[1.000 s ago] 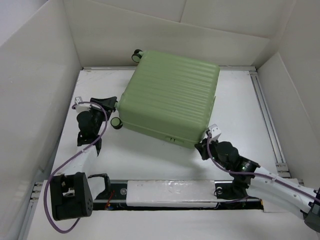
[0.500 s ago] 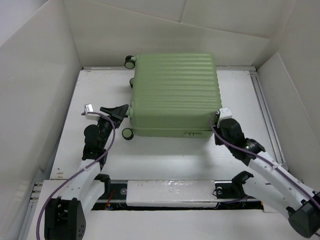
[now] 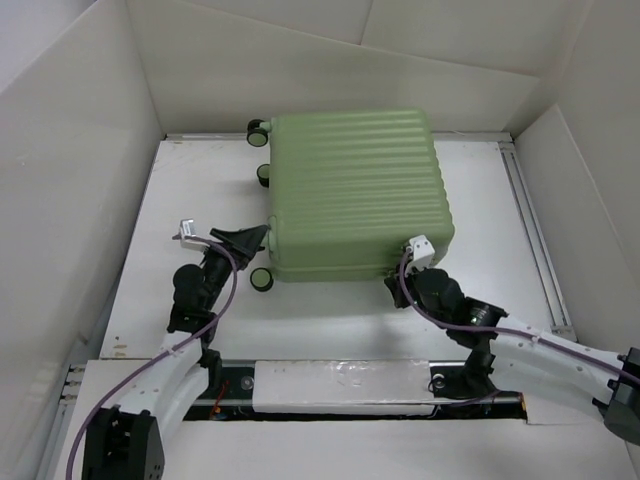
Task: Pack the luggage
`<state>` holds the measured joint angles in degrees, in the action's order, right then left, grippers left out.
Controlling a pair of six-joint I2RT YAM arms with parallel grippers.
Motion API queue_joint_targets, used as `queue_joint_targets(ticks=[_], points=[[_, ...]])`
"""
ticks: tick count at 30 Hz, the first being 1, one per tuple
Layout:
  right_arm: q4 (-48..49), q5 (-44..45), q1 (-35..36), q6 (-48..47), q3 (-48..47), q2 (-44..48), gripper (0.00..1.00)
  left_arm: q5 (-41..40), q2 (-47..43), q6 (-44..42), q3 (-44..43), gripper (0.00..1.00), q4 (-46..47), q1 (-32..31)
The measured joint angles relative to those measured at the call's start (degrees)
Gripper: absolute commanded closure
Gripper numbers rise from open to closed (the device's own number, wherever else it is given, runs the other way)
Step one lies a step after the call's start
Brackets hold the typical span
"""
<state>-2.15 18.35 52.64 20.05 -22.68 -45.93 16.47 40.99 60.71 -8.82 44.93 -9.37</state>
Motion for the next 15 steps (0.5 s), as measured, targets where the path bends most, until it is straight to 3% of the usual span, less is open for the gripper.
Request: queue_joint_targets(ticks=[5, 9, 15], points=[[-2.84, 0.79, 2.27, 0.31, -4.37, -3.65, 1.00, -3.39, -0.17, -1.09, 0.09, 1.00, 0.22, -10.86], [0.83, -0.85, 7.56, 0.00, -12.15, -17.99, 1.00, -9.07, 1.81, -1.44, -0.61, 1.00, 0.76, -20.22], [9.55, 2.58, 16.57, -1.90, -21.27, -34.82, 1.00, -15.93, 2.82, -1.53, -1.60, 1.00, 0.48, -24.68]])
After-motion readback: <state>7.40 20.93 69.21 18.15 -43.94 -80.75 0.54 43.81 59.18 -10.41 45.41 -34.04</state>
